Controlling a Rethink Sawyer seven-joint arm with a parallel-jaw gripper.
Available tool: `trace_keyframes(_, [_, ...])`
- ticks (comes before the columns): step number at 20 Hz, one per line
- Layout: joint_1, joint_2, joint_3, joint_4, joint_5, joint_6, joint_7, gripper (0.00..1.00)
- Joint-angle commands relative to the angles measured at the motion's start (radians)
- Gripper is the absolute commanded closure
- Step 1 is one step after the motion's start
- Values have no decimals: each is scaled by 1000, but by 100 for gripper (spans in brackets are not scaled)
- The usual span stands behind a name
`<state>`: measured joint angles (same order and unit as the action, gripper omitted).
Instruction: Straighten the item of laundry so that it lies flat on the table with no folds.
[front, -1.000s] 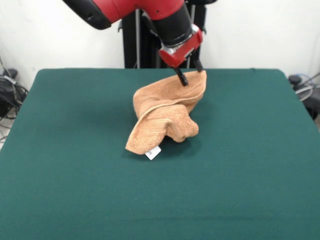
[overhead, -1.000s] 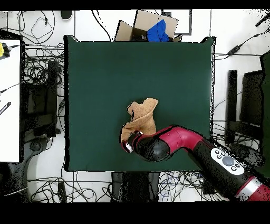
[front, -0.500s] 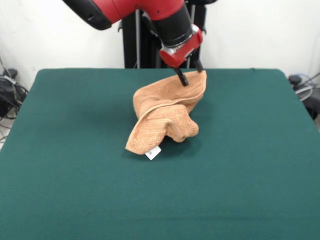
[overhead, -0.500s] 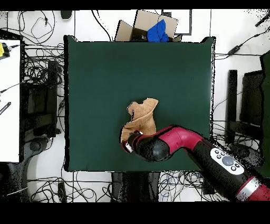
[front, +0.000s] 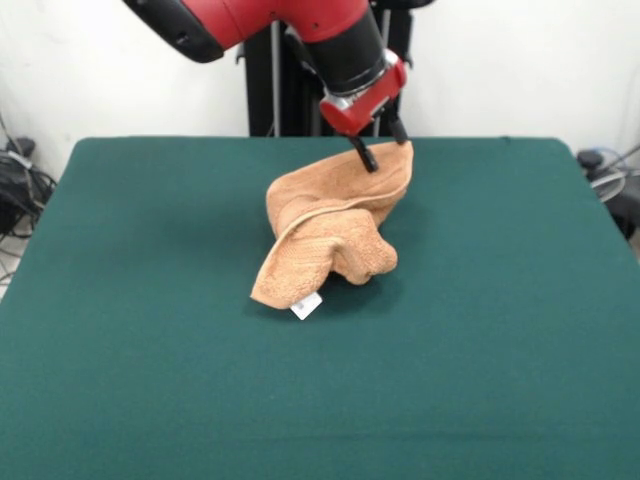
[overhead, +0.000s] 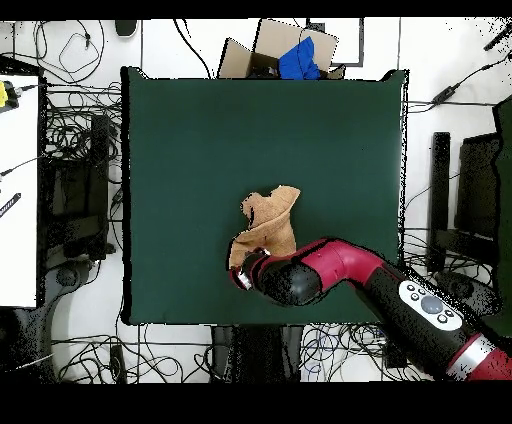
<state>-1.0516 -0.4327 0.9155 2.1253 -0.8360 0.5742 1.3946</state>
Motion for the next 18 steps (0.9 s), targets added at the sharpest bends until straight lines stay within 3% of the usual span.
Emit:
trace_keyframes(1, [10,19,-61,5,-119,-61,-62,0])
trace_keyframes(9, [-6,-23,-33,41,-95,-29,-47,0])
trace_keyframes(14, [-1,-27,-63,-18,-100,-36,-13,0])
trace_keyframes(18, [47,-62,-128,-83,-96,-74,125,0])
